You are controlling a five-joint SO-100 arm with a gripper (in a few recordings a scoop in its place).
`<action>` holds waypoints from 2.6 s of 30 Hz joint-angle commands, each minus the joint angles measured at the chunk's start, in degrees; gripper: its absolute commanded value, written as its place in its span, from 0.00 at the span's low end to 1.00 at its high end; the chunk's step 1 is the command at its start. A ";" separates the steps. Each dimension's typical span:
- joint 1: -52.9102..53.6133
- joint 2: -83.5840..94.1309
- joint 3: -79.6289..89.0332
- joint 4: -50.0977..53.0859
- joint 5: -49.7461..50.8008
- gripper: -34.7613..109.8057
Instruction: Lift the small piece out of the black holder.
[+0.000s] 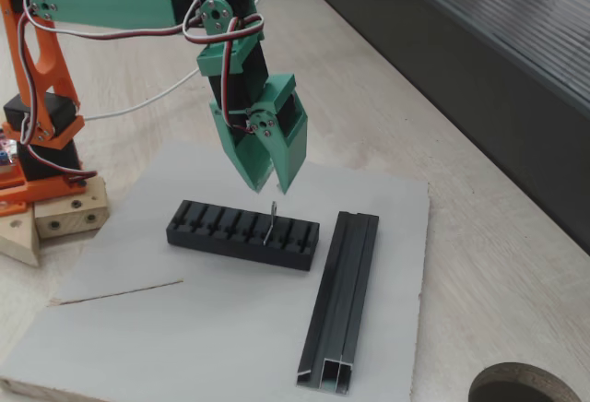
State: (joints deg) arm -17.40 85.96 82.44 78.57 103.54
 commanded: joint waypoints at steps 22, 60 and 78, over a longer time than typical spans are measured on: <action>-4.57 0.09 5.45 0.18 1.41 0.42; -4.31 0.00 6.24 -3.96 1.14 0.41; -2.90 -4.83 5.27 -4.04 1.14 0.41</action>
State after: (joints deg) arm -21.01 80.07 87.98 73.48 104.15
